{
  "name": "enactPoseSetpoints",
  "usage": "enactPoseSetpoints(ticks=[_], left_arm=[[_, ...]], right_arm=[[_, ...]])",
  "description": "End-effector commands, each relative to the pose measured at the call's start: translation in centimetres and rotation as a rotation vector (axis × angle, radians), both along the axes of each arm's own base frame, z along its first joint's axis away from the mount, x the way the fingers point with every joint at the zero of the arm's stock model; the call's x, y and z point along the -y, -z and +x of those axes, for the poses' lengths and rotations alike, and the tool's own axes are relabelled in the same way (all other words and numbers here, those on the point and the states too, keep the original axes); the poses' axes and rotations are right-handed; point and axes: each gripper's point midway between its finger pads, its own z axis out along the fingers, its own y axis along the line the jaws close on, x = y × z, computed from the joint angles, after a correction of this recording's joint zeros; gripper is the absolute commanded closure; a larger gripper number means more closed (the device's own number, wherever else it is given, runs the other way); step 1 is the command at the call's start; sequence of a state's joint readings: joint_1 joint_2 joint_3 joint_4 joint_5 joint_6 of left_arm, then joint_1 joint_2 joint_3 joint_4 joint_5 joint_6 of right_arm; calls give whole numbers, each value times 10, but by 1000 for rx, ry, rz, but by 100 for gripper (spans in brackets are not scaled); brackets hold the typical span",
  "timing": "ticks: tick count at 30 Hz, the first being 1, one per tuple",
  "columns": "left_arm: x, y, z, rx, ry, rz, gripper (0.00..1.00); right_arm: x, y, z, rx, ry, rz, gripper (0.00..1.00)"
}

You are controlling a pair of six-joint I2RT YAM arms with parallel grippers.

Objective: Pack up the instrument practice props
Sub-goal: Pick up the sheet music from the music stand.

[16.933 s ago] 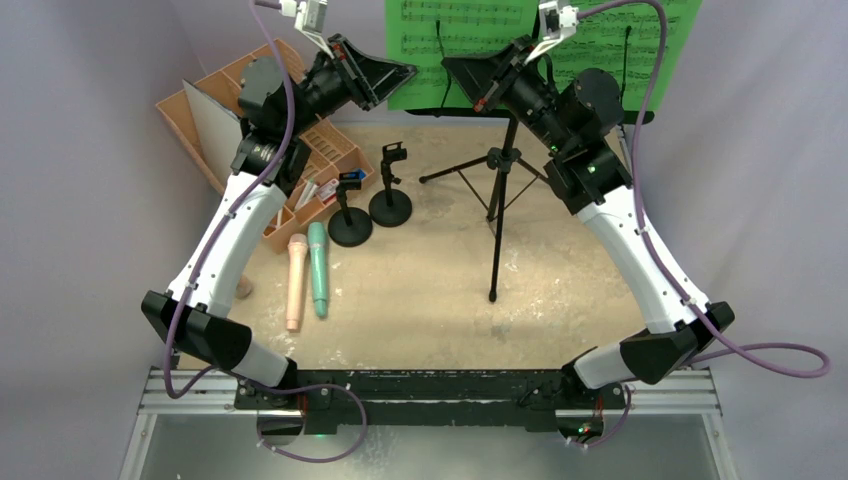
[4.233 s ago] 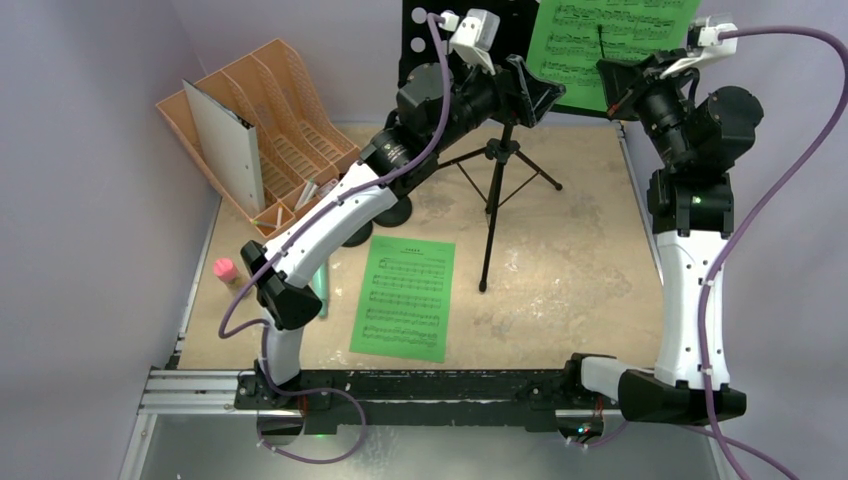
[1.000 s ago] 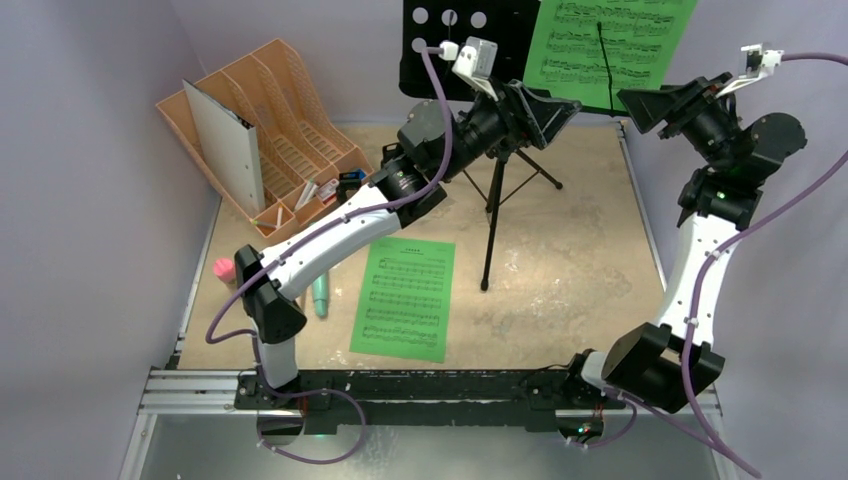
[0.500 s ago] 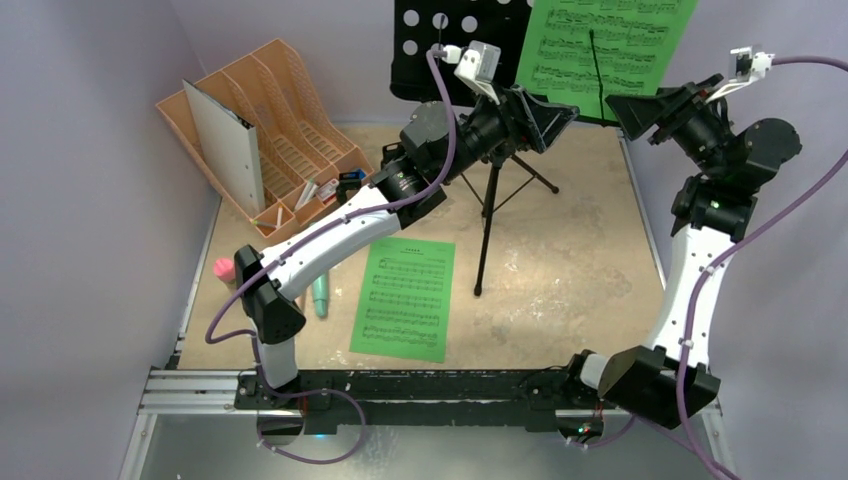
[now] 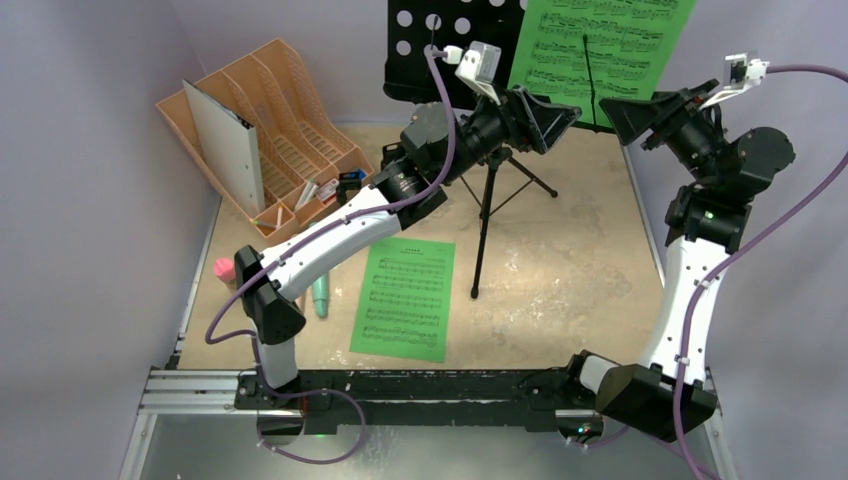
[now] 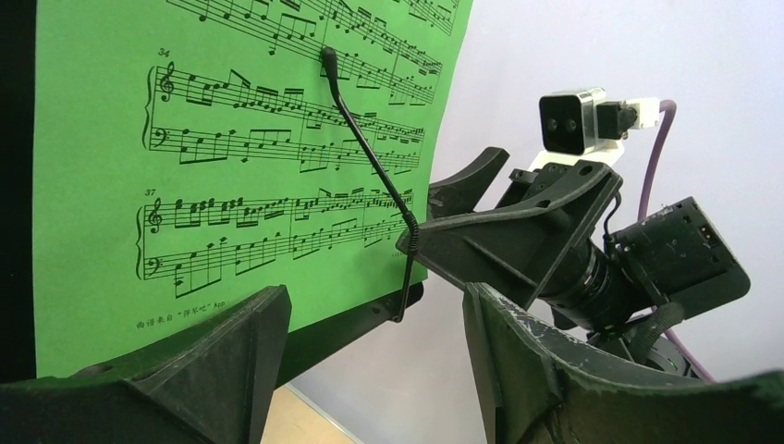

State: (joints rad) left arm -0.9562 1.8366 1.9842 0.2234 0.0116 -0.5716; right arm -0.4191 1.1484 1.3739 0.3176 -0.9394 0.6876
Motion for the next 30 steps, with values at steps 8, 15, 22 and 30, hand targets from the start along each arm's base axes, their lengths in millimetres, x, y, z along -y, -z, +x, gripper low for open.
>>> enactPoseSetpoints(ticks=[8, 15, 22, 30], left_arm=[[12, -27, -2, -7, 65, -99, 29], [25, -32, -1, -2, 84, -133, 29], [39, -26, 5, -16, 82, -152, 31], [47, -22, 9, -5, 88, -169, 38]], right_arm=[[17, -22, 2, 25, 176, -42, 22], [32, -30, 5, 29, 266, -44, 19], [34, -39, 2, 42, 287, -53, 22], [28, -40, -2, 51, 254, -69, 39]])
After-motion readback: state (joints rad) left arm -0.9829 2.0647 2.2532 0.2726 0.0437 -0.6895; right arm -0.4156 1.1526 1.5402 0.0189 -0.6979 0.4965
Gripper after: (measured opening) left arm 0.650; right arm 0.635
